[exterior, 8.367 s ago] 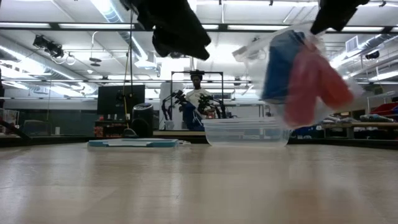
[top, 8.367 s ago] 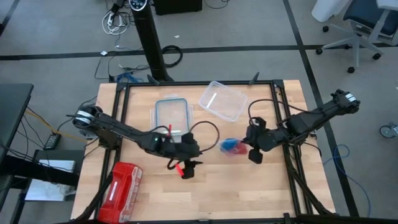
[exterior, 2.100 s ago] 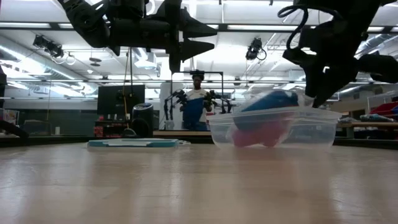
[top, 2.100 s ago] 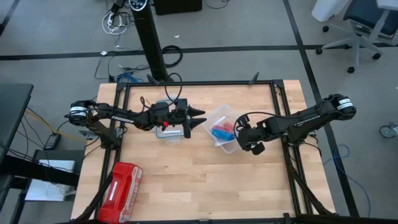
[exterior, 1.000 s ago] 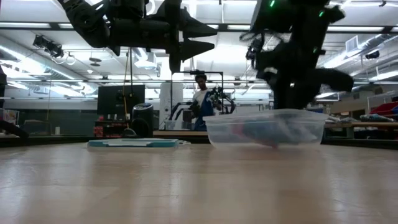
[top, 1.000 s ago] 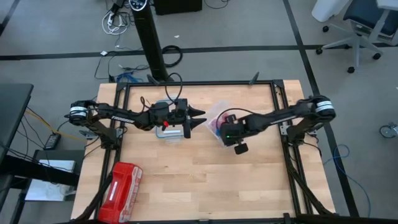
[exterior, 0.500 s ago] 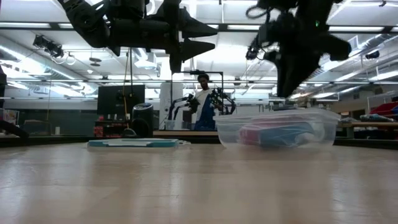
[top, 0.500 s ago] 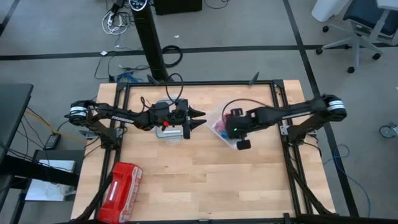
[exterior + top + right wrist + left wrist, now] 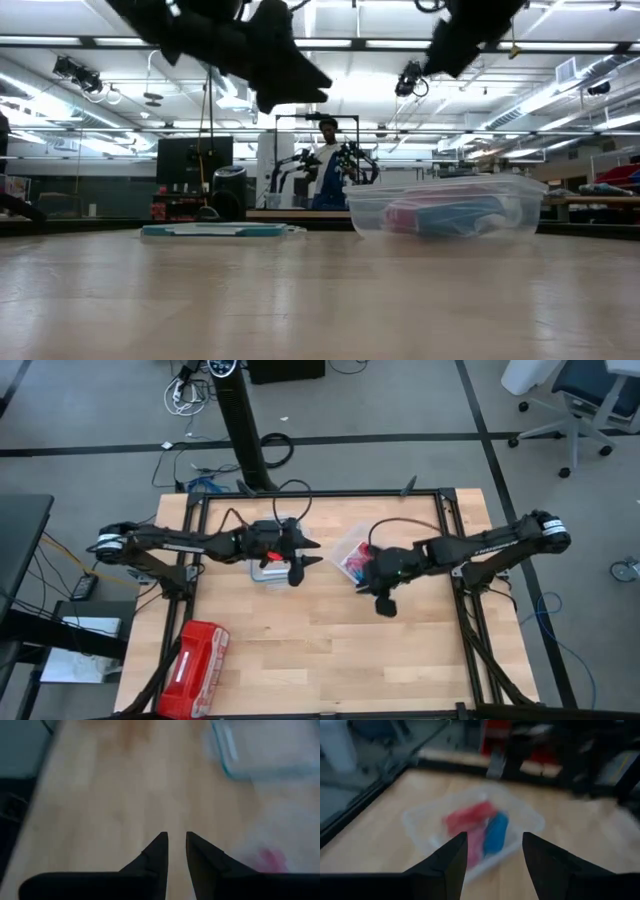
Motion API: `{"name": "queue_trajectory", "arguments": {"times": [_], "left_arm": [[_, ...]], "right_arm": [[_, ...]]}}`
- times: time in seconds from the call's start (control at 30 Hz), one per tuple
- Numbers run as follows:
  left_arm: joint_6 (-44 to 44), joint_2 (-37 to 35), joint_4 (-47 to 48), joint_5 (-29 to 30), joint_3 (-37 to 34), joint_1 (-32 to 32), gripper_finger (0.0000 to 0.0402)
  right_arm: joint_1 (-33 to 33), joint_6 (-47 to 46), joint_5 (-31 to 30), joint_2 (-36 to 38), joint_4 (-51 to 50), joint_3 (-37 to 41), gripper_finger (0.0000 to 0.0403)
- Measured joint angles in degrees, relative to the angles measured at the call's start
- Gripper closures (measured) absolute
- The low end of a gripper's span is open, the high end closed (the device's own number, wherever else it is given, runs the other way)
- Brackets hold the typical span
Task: Roll bandage
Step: Close the transparent container
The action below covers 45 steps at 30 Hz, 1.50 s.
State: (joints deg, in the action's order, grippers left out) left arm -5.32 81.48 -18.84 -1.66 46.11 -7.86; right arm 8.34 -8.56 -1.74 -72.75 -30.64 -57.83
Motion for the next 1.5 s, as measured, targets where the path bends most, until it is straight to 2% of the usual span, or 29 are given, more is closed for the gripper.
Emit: {"name": "queue_trajectory", "arguments": {"times": [0.17, 0.33, 0.5, 0.67, 0.93, 1.2, 1.4, 1.5], "left_arm": [[-0.8, -3.0, 24.0, 2.8, 6.5, 0.1, 0.0209], [-0.9, -3.5, 36.9, 4.6, 8.0, 1.0, 0.0209], [-0.9, -3.4, 47.4, 10.6, 7.9, 5.8, 0.0209], [-2.7, -3.3, 51.4, 17.3, 7.9, 13.7, 0.0209], [-9.8, 0.2, 54.0, 21.5, 7.9, 22.8, 0.0209], [-17.6, 10.9, 54.9, 22.4, 8.2, 26.1, 0.0209], [-19.9, 17.1, 58.4, 30.6, 10.2, 27.5, 0.0209], [-20.2, 19.9, 60.1, 32.6, 11.1, 27.6, 0.0209]], "right_arm": [[2.5, 2.2, -2.5, -3.3, 15.3, 2.3, 0.0339], [2.2, 4.8, -6.8, -8.7, 23.9, 2.3, 0.0338], [2.3, 7.0, -7.9, -13.5, 26.5, 2.4, 0.0339], [1.2, 6.6, -12.7, -17.0, 29.9, 2.4, 0.0339], [-0.5, -1.5, -10.0, -20.3, 32.2, 2.3, 0.034], [-0.6, -2.0, -10.0, -19.8, 31.3, 2.3, 0.034], [-0.6, -2.5, -10.0, -19.7, 30.4, 2.3, 0.0343], [-0.6, -3.2, -10.0, -19.7, 30.1, 2.3, 0.0343]]}}
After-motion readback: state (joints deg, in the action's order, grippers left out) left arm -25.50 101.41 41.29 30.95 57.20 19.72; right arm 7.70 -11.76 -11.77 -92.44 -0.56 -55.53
